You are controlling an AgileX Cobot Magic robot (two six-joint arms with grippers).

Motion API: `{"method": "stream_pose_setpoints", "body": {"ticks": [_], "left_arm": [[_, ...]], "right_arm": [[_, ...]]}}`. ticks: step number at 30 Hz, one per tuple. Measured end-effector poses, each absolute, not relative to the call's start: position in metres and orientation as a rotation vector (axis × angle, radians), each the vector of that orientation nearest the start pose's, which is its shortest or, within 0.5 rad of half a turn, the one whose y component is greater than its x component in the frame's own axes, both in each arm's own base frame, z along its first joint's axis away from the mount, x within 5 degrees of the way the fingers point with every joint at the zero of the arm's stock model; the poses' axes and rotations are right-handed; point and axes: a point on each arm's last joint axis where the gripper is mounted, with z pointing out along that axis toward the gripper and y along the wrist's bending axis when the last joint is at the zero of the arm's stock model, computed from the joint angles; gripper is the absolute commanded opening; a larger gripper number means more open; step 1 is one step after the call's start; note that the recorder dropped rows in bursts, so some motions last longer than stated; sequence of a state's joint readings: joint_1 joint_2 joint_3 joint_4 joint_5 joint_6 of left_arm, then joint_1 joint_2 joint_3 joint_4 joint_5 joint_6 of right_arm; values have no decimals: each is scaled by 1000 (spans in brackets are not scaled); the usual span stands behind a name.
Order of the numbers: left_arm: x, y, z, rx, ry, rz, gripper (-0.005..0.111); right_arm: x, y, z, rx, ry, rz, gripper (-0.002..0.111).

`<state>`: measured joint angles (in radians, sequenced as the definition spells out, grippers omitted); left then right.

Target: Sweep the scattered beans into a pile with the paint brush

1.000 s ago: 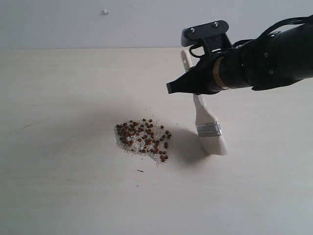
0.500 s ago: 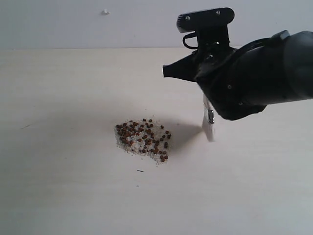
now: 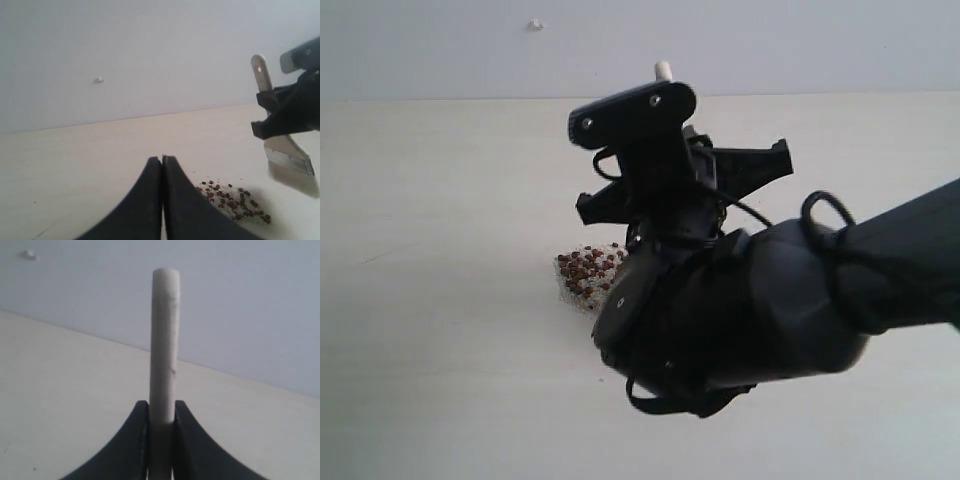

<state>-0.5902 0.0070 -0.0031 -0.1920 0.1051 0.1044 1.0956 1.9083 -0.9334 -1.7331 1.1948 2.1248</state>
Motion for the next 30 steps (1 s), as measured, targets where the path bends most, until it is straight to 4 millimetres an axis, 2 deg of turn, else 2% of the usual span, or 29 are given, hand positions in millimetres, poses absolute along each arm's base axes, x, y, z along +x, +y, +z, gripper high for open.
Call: {"method": "stream_pose_setpoints", "body": {"ticks": [5, 9, 30], "left_arm": [[46, -33, 204, 418, 1562, -541, 0], [46, -33, 204, 418, 1562, -541, 0], [46, -33, 204, 418, 1562, -541, 0]], "right_arm": [[225, 269, 156, -259, 1781, -359, 0], [225, 270, 146, -280, 1789, -379, 0], [221, 272, 145, -292, 1787, -377, 0]]}}
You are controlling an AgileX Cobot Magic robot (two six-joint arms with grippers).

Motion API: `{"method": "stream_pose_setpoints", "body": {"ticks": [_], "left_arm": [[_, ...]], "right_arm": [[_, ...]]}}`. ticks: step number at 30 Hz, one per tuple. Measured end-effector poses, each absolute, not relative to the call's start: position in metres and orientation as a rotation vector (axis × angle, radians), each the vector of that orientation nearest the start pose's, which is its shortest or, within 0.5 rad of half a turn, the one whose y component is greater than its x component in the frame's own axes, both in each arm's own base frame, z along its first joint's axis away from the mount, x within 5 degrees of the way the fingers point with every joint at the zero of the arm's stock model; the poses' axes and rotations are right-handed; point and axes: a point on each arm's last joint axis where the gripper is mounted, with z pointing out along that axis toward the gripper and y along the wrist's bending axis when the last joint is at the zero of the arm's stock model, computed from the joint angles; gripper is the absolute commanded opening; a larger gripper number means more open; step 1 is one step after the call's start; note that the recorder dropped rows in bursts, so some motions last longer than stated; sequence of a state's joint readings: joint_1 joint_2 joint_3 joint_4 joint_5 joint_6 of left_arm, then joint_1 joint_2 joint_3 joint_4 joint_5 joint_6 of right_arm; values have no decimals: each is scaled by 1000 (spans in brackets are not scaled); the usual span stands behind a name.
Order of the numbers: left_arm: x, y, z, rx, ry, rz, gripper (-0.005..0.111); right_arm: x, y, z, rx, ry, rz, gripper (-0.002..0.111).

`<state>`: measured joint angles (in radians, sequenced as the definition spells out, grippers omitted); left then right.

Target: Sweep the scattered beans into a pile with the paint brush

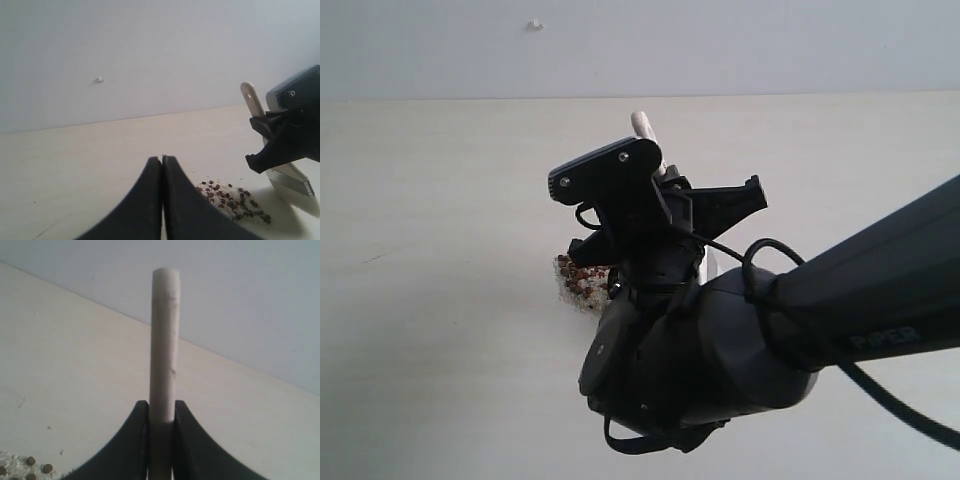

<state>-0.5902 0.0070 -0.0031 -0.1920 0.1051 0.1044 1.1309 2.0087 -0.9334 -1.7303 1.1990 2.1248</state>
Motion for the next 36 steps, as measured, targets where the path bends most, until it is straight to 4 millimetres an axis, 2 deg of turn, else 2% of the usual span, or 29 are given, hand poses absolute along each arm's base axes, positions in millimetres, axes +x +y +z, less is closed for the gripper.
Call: {"method": "stream_pose_setpoints", "body": {"ticks": [9, 13, 20, 27, 34, 36], "left_arm": [[46, -33, 204, 418, 1562, -541, 0], [46, -33, 204, 418, 1562, -541, 0], [46, -33, 204, 418, 1562, -541, 0], [46, -33, 204, 418, 1562, -541, 0], [46, -33, 204, 418, 1562, -541, 0], [46, -33, 204, 418, 1562, -541, 0]], "right_arm": [[234, 300, 129, -276, 1776, -369, 0], [240, 312, 130, -254, 1761, -347, 0], [246, 325, 141, -208, 1743, -297, 0], [253, 340, 144, -174, 1731, -260, 0], [247, 346, 170, -306, 1690, -335, 0], [246, 344, 167, -320, 1691, -350, 0]]}}
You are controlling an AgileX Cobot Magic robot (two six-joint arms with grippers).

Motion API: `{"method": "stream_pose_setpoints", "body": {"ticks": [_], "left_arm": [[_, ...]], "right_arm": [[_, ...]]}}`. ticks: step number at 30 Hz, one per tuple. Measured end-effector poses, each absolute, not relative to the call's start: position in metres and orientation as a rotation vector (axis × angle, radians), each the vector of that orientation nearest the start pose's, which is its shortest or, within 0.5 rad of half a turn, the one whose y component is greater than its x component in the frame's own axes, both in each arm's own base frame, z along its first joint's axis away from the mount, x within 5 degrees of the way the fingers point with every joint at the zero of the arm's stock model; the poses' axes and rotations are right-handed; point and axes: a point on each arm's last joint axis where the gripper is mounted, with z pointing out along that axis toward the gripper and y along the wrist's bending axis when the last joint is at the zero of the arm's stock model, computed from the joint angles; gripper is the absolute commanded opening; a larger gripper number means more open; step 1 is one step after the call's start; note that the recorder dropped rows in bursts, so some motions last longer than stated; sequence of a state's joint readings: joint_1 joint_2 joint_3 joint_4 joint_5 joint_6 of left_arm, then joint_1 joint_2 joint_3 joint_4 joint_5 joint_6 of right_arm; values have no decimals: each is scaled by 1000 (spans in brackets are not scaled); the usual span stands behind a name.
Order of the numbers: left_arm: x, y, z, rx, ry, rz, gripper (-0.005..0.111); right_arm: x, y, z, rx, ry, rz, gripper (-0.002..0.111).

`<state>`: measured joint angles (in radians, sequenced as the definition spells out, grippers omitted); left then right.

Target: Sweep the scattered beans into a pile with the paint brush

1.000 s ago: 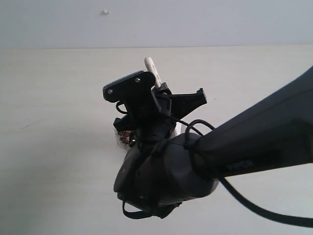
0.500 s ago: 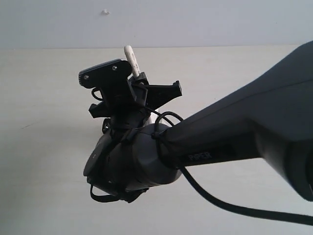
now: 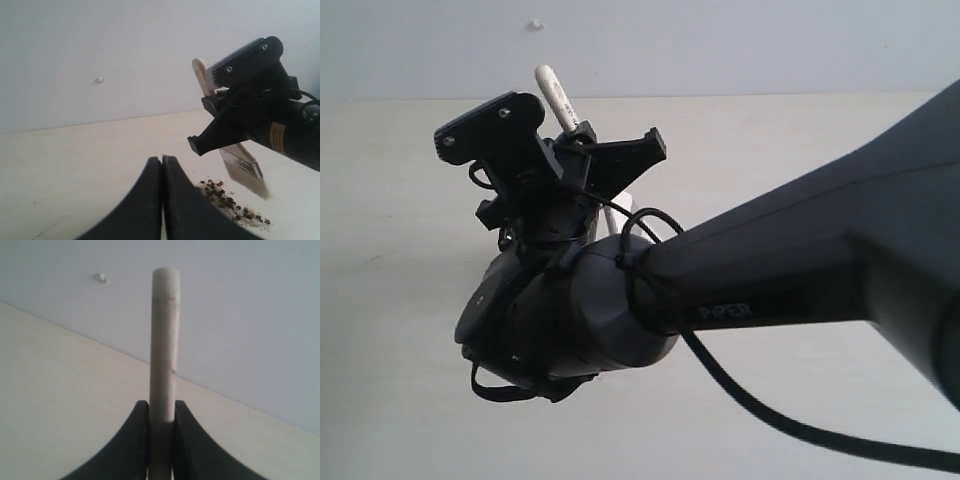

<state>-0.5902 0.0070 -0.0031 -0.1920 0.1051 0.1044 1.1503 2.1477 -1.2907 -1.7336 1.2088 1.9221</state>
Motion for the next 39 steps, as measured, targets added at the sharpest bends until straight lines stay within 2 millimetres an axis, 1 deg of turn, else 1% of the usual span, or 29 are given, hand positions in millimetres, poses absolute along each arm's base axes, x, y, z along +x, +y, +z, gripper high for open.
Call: {"method": "stream_pose_setpoints", "body": {"ticks": [3, 5, 7, 8, 12, 14, 23, 33, 39], "left_arm": [[46, -33, 204, 418, 1562, -541, 0], [46, -33, 204, 418, 1562, -541, 0], [46, -33, 204, 418, 1562, -541, 0], [46, -33, 204, 418, 1562, -541, 0], [46, -33, 204, 418, 1562, -541, 0], [46, -33, 204, 418, 1562, -541, 0], [46, -33, 204, 418, 1562, -541, 0], [46, -33, 204, 418, 1562, -541, 0], [46, -33, 204, 418, 1562, -541, 0]], "right_arm": [[246, 339, 162, -334, 1701, -372, 0], [255, 329, 158, -325, 1714, -406, 0], [268, 315, 155, -287, 1728, -439, 0], [280, 305, 155, -246, 1737, -459, 0], [295, 291, 154, -177, 1756, -460, 0], [299, 289, 152, -162, 1780, -431, 0], [300, 298, 141, -199, 1887, -260, 0], [306, 320, 152, -231, 1923, -96, 0], [307, 321, 156, -266, 1910, -119, 0]]}}
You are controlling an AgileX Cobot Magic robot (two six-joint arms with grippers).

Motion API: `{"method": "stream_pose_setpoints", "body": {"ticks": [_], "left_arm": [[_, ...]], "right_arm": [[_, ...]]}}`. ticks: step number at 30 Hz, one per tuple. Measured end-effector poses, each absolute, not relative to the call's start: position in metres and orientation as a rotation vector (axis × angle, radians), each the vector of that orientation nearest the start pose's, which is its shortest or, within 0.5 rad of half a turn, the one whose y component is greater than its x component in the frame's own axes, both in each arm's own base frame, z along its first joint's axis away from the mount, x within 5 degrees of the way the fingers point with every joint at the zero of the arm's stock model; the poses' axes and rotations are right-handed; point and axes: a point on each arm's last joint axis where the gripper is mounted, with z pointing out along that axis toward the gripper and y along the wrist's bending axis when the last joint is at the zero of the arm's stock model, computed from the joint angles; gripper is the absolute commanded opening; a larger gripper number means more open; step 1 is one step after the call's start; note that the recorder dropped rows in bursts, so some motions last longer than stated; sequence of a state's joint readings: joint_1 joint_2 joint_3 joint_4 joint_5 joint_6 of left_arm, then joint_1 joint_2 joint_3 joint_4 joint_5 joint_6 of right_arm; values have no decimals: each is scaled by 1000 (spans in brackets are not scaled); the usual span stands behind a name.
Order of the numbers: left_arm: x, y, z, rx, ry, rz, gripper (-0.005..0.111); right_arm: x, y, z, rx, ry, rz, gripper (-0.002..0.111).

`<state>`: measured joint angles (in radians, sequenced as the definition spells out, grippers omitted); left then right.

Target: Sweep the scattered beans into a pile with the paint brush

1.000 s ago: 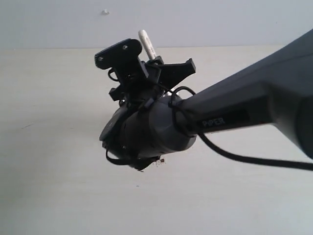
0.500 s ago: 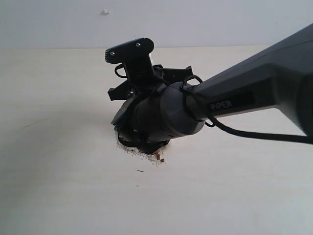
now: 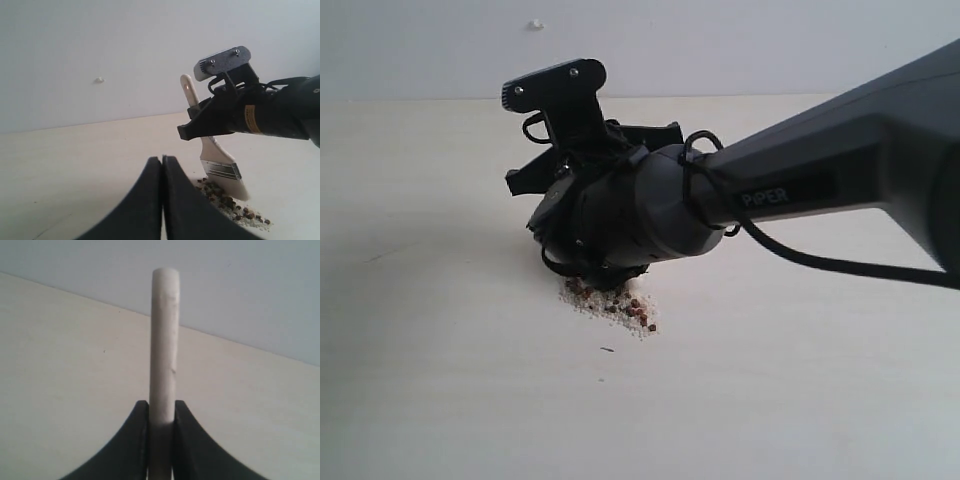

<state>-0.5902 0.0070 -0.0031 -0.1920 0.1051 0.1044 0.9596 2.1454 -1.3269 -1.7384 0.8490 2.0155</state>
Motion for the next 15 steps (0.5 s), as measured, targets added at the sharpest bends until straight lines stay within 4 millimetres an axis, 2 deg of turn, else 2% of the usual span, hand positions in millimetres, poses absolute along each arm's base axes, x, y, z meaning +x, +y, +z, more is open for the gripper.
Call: {"method": "stream_pose_setpoints", "body": {"ticks": [5, 9, 15], "left_arm": [[46, -33, 204, 418, 1562, -541, 0], [46, -33, 204, 418, 1562, -541, 0], [46, -33, 204, 418, 1562, -541, 0]], "right_arm": [[294, 324, 173, -297, 1805, -264, 0], [272, 332, 187, -345, 1695, -415, 0], [246, 345, 184, -405, 1715, -443, 0]]}}
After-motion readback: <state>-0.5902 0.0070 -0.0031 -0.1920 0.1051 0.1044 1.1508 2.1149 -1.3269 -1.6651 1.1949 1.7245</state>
